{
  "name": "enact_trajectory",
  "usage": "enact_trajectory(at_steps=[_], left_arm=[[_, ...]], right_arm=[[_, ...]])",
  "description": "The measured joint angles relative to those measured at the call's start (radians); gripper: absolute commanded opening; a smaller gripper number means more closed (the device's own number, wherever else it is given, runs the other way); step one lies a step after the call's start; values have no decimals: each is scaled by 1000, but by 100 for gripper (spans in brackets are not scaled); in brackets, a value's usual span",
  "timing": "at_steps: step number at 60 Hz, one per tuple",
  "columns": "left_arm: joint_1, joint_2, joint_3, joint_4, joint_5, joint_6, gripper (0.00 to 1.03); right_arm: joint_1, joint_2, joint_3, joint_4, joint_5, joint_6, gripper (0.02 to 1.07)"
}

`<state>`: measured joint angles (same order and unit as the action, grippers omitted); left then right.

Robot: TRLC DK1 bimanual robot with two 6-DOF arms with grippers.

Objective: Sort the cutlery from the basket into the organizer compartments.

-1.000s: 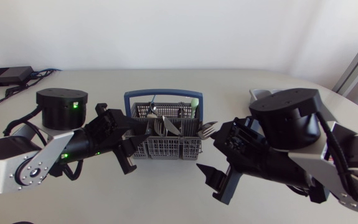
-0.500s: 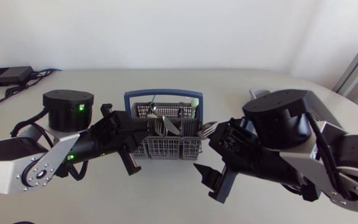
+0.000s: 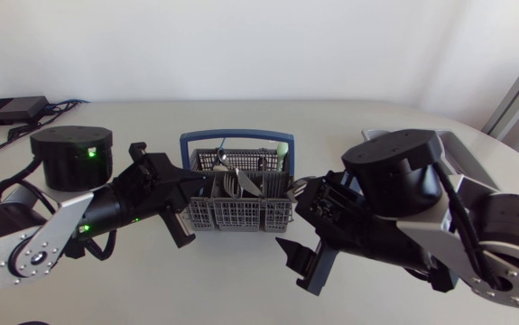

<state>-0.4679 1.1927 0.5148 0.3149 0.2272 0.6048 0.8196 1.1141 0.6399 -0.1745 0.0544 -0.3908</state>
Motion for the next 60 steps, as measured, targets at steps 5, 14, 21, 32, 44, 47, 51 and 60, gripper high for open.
enact_trajectory(at_steps=[5, 14, 21, 32, 44, 47, 51, 60], left_arm=[[7, -47, 0, -15, 2, -3, 4], [12, -142, 0, -48, 7, -32, 4], [14, -226, 11, -108, 11, -73, 4], [15, -367, 99, -258, 37, -156, 4], [36, -416, 222, -393, 110, -253, 4], [37, -416, 242, -421, 133, -276, 4], [48, -415, 260, -456, 179, -313, 4], [100, -362, 300, -491, 318, -398, 4]], right_arm=[[11, 6, 4, 0, 4, 2, 96], [24, 6, 11, 0, 16, 2, 96], [35, 6, 25, -1, 25, 2, 96], [54, 6, 55, -5, 29, 2, 96], [64, 6, 98, -43, 18, 11, 96], [64, 6, 118, -60, 3, 19, 96], [64, 6, 149, -78, -20, 29, 96], [64, 9, 236, -108, -97, 60, 96]])
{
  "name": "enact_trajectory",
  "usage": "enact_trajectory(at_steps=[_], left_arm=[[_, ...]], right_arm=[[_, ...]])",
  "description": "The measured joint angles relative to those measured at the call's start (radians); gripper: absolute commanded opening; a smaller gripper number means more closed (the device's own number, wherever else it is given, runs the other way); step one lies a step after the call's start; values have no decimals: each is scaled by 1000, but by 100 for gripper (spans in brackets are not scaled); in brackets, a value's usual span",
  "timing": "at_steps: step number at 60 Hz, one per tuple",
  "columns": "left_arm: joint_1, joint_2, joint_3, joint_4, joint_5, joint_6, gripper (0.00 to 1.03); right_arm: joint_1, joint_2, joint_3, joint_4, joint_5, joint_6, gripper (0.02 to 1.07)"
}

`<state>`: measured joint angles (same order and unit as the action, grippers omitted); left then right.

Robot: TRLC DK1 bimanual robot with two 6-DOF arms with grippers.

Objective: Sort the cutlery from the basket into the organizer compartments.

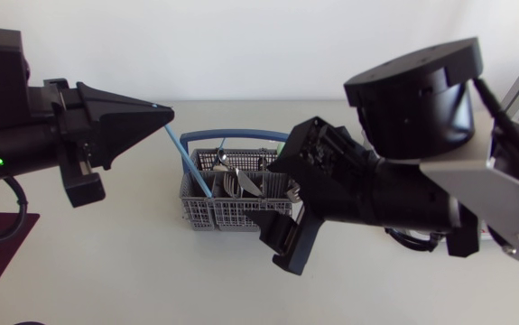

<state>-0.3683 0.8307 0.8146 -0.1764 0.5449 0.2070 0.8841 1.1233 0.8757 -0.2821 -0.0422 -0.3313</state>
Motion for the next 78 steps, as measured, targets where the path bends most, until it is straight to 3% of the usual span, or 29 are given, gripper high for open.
enact_trajectory(at_steps=[13, 29, 51, 68, 78], left_arm=[[71, 101, 18, 2, 190, -105, 4], [146, 152, 21, 57, 336, -191, 4], [184, 185, 23, 112, 378, -231, 4], [205, 194, 23, 142, 409, -260, 4], [207, 196, 23, 146, 417, -263, 4]], right_arm=[[16, 63, 92, -5, -111, 41, 96], [31, 191, 153, -3, -119, 44, 82], [31, 316, 255, 1, -131, 72, 25], [29, 346, 266, 0, -165, 93, 7], [18, 345, 266, 0, -163, 116, 8]])
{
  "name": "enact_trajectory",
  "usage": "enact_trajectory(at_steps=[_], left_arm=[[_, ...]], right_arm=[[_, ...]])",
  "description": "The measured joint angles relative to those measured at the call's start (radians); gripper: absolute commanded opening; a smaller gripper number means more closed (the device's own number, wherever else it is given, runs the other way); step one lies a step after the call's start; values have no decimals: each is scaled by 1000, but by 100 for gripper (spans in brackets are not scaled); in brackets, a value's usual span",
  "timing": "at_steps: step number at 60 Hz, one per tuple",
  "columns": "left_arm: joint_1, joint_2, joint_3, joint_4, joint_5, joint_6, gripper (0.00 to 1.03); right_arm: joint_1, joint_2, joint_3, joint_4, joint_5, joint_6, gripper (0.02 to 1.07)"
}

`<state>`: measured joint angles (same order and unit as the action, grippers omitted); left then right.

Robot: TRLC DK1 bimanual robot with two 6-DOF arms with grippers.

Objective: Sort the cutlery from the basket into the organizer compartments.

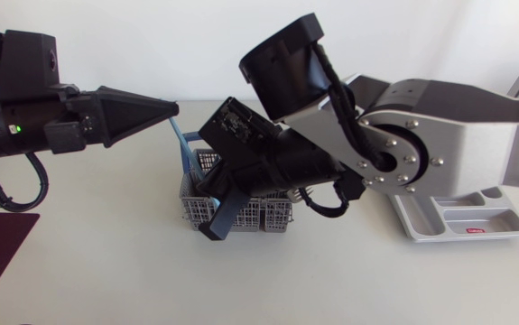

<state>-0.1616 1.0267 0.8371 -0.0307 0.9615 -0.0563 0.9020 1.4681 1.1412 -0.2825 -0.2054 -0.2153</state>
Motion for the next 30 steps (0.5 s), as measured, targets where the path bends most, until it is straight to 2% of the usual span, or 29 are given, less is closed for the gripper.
enact_trajectory(at_steps=[4, 8, 12, 16, 18, 30], left_arm=[[2, 0, 0, 3, 0, -1, 5], [5, 0, 0, 7, 3, -9, 17], [11, 0, 0, 13, 7, -27, 37], [23, 0, 0, 23, 7, -39, 64], [34, 0, 0, 32, 6, -50, 72], [135, 15, 67, 70, -2, -109, 89]], right_arm=[[-3, -1, 0, 0, 1, 8, 7], [-3, -4, 0, -3, 2, 11, 7], [-3, -6, 0, -5, 4, 14, 8], [-1, -9, 0, -16, 0, 13, 8], [0, -12, 0, -25, -2, 13, 8], [3, -63, -25, -81, -8, 3, 8]])
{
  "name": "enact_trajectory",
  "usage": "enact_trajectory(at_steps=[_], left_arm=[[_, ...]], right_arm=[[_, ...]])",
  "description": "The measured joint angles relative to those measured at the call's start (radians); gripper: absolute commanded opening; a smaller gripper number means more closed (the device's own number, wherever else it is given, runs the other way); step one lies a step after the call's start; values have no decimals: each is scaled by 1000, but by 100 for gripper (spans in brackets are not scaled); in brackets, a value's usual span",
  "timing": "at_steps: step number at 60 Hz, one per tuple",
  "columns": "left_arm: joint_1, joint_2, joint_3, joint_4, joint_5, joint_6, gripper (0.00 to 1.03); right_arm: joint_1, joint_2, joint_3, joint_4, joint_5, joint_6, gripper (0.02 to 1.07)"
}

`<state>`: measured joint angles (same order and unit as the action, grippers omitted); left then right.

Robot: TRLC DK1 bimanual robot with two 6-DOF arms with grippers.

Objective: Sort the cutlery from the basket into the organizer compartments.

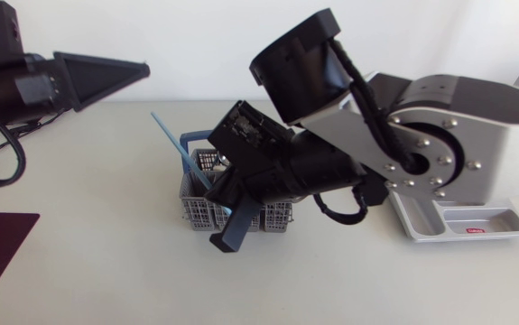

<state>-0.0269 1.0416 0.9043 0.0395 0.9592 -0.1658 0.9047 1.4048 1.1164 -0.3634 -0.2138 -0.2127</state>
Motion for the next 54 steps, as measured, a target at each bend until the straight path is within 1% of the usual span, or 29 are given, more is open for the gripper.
enact_trajectory(at_steps=[6, 13, 17, 21, 23, 26, 31, 35, 40, 42, 43, 45, 49, 54], left_arm=[[40, 11, 58, 4, 1, -11, 89], [68, 27, 97, -8, 0, -8, 89], [68, 33, 105, -68, -16, 29, 89], [40, 38, 113, -194, -79, 113, 89], [16, 40, 117, -257, -112, 164, 89], [-24, 45, 117, -324, -156, 226, 89], [-123, 46, 117, -413, -290, 339, 89], [-194, 45, 117, -444, -366, 401, 89], [-279, 45, 117, -469, -468, 451, 89], [-307, 45, 117, -477, -501, 461, 89], [-340, 45, 117, -485, -540, 478, 89], [-370, 45, 117, -496, -578, 488, 89], [-430, 46, 117, -515, -648, 509, 89], [-485, 55, 117, -529, -700, 527, 89]], right_arm=[[2, -55, -33, -32, 1, 0, 7], [-11, -137, -66, -76, 7, 0, 8], [-32, -188, -84, -101, 9, 0, 8], [-67, -245, -105, -130, 14, 0, 8], [-87, -271, -114, -145, 17, 0, 7], [-125, -308, -124, -172, 19, 0, 8], [-208, -374, -137, -208, 19, -6, 8], [-274, -410, -140, -235, 20, -19, 8], [-377, -446, -141, -269, 19, -35, 8], [-423, -455, -143, -278, 17, -47, 8], [-473, -460, -143, -287, 7, -60, 8], [-523, -462, -146, -293, -1, -74, 8], [-631, -460, -154, -296, -21, -104, 8], [-773, -439, -163, -297, -56, -143, 8]])
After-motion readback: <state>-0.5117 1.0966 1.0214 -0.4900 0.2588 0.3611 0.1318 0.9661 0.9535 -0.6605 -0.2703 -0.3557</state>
